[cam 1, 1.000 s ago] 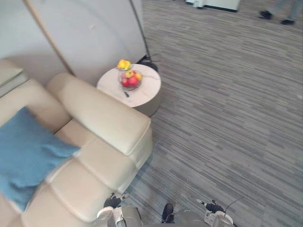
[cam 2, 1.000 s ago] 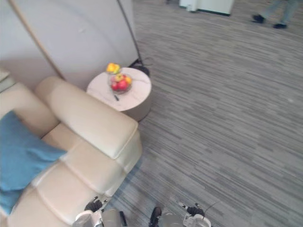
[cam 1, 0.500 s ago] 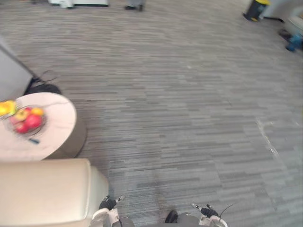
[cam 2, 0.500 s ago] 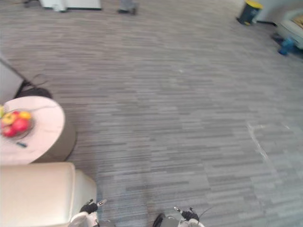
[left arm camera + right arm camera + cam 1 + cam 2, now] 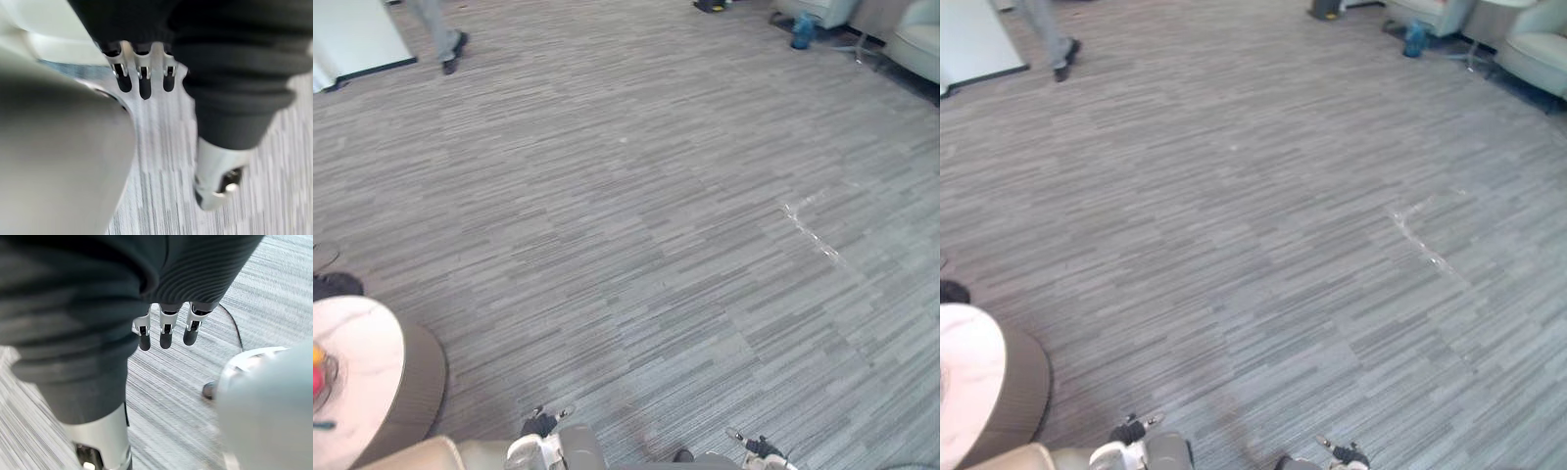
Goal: Pick up cushions and gather them together orderly.
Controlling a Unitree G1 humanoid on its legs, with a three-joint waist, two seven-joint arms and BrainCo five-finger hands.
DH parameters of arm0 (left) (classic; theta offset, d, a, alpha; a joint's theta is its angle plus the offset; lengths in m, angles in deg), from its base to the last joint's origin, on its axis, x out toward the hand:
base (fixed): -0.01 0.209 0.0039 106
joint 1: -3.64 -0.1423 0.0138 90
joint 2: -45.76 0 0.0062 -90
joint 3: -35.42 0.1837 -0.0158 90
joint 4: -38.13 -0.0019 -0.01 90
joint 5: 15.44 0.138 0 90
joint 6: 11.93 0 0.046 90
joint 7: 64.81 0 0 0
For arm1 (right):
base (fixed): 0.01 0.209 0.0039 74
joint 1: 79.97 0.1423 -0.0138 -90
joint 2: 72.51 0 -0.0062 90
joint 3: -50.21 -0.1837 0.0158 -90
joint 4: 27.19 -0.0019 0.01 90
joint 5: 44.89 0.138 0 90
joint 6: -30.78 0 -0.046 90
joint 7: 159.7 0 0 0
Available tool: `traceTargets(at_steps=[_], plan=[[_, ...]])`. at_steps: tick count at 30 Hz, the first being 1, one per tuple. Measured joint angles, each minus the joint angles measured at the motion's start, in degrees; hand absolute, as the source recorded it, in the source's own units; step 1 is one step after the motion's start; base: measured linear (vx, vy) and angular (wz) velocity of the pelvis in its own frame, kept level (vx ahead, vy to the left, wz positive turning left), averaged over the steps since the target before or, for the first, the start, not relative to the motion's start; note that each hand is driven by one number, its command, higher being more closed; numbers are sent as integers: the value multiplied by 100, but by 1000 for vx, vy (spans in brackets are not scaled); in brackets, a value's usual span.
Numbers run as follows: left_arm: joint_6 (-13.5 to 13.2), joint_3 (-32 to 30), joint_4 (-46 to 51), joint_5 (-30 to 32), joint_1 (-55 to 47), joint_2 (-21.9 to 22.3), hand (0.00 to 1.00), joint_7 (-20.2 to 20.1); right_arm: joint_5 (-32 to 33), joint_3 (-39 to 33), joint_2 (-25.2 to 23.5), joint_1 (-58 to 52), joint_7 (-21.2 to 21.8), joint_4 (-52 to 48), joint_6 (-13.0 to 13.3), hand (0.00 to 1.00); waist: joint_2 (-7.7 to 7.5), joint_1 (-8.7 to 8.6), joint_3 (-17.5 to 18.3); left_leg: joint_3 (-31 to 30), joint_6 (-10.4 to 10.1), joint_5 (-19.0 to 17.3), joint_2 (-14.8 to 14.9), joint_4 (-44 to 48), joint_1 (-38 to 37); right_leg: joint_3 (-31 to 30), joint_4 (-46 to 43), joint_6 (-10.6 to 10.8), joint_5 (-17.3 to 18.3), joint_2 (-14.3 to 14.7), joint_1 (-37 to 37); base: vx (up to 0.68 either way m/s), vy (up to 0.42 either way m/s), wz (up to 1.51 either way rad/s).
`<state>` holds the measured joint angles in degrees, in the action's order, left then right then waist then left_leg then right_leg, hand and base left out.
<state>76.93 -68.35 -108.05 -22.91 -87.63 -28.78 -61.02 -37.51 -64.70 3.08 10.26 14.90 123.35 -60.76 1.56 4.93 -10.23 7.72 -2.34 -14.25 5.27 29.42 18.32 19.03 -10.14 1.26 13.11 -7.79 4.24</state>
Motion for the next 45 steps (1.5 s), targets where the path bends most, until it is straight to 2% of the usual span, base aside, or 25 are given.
traceTargets(at_steps=[3,5,7,8,10,11,12,13,14,15,18,21,22,23,24,27,28,31,33,36,38,39,40,41,45], plan=[[-18,-104,4,6,-47,79,0,94,1,99,-72,-67,-23,-121,4,0,18,143,125,-108,-32,715,-104,-687,-148,-602,62,259,197,34,235,341,216,-120],[13,-104,55,78,-41,-51,0,106,0,107,-264,-92,-24,-124,2,0,-362,142,355,284,83,223,-258,-537,-231,-963,-132,314,230,-297,145,621,240,-95],[39,-89,29,76,-10,-85,0,111,-4,112,-357,-105,-24,-130,2,0,-392,156,342,533,180,26,-290,-585,-603,-1157,-1313,519,156,-504,-278,529,216,-78],[73,-12,-45,73,-19,-108,0,109,-6,110,-376,-104,0,-196,10,0,-350,132,309,731,290,-29,-306,-746,-1092,-1214,-2557,964,-14,-675,-672,454,142,-52],[91,157,-74,73,4,-91,0,109,-6,111,-354,-89,6,-281,20,0,-243,60,256,775,290,-56,-293,-996,-1660,-912,-3559,1054,-52,-776,-948,725,21,-76],[93,669,-293,128,59,-162,0,102,-14,112,-232,282,68,-46,85,0,-81,-74,170,1176,202,-81,19,-1653,-2723,959,-1643,-215,-297,-210,-1931,1196,-147,-108],[93,693,-342,135,86,-272,0,105,-15,148,-82,213,78,91,76,0,-237,-138,114,971,42,-206,-128,-1406,-2872,998,-802,-827,-1162,-78,-1801,1357,-152,-136],[82,703,-349,141,75,-248,0,92,-14,167,49,271,73,178,61,0,-110,-90,83,771,11,-300,-18,-1089,-2719,911,-709,-868,-1195,16,-1779,516,-92,-48],[76,703,-358,167,64,-194,0,94,-14,165,188,275,66,206,64,0,1,-168,38,443,-91,-401,-55,-1217,-2618,886,-377,-803,-1237,115,-1602,656,-125,-87],[84,577,-348,227,38,-52,0,92,172,-95,254,-34,34,280,60,0,191,-195,2,84,-589,365,404,1058,-1802,683,-149,-508,-683,438,-858,626,-97,-73],[57,703,-283,295,-18,-83,0,50,178,-103,242,-41,29,322,59,0,235,-185,51,108,-658,296,556,1644,-1483,551,-74,-551,-671,463,-579,454,16,-43],[37,310,-135,269,27,-43,0,39,188,-90,190,69,8,162,34,0,160,-112,-141,174,154,-214,341,1327,-702,341,329,-417,-432,393,-177,289,124,9],[32,376,13,285,51,-92,0,71,216,-217,216,234,-1,413,40,0,130,-14,-165,-48,-197,-51,-152,-321,-641,135,461,-321,-388,276,-111,201,203,-16],[31,380,27,288,37,-91,0,71,222,-236,248,275,-7,460,37,0,154,45,-156,-80,-320,62,-172,-854,-649,58,480,-262,-374,315,-122,196,191,-63],[19,364,27,255,11,-81,0,69,224,-217,268,338,-14,484,40,0,179,215,-182,-33,-160,600,-145,-1105,-711,-235,472,-126,-348,375,-96,224,148,-76],[57,367,-69,291,5,-145,0,96,207,-190,144,347,-15,356,33,0,-6,151,-1,191,180,151,-555,-1222,-1078,-805,-117,391,-40,-3,-98,420,193,-45],[70,380,-69,291,5,-137,0,96,200,-185,129,284,-12,273,43,0,-43,154,5,421,340,98,-620,-1237,-1343,-1058,-1078,554,224,-195,-370,423,198,-34],[99,648,-148,293,-3,-218,0,86,176,-178,71,239,42,335,23,0,-30,96,11,487,495,-63,-662,-1430,-2063,-1137,-3178,1163,-55,-455,-1023,486,132,-31],[154,882,-193,290,8,-312,0,93,151,-163,154,261,55,308,7,0,70,41,-55,401,494,-62,-538,-1975,-2983,-381,-4149,436,269,-572,-1407,440,-2,-34],[157,938,-309,296,76,-377,0,95,150,-47,168,290,85,309,12,0,76,-87,-54,381,491,-61,-278,-2025,-3359,593,-3302,-102,437,-378,-1858,461,-68,-15],[158,1045,-332,308,74,-375,0,94,152,-34,192,276,84,309,6,0,64,-207,-52,301,469,-71,-198,-2024,-3524,780,-1951,-362,-75,25,-2199,576,-107,-3],[157,1067,-334,349,59,-378,0,92,159,-54,202,202,84,296,16,0,6,-222,-36,244,325,-125,-240,-1980,-3620,692,-958,-464,-754,241,-2191,465,-101,8],[158,1080,-356,386,44,-395,0,82,156,-55,242,8,79,329,18,0,-223,-234,-18,76,73,-286,-413,-1745,-3737,413,-105,-1039,-2074,302,-2126,647,-111,-16],[152,1086,-483,405,117,-195,0,52,155,-72,411,51,58,349,-12,0,172,-179,-61,-76,-103,-315,-159,-1393,-3674,380,-317,-1080,-1888,525,-2073,404,-60,-11],[149,959,-514,402,180,-132,0,55,154,-135,402,152,86,341,-5,0,327,-309,-72,-425,-381,477,-10,-310,-3407,380,-656,-957,-1069,731,-1778,492,-111,-9]])
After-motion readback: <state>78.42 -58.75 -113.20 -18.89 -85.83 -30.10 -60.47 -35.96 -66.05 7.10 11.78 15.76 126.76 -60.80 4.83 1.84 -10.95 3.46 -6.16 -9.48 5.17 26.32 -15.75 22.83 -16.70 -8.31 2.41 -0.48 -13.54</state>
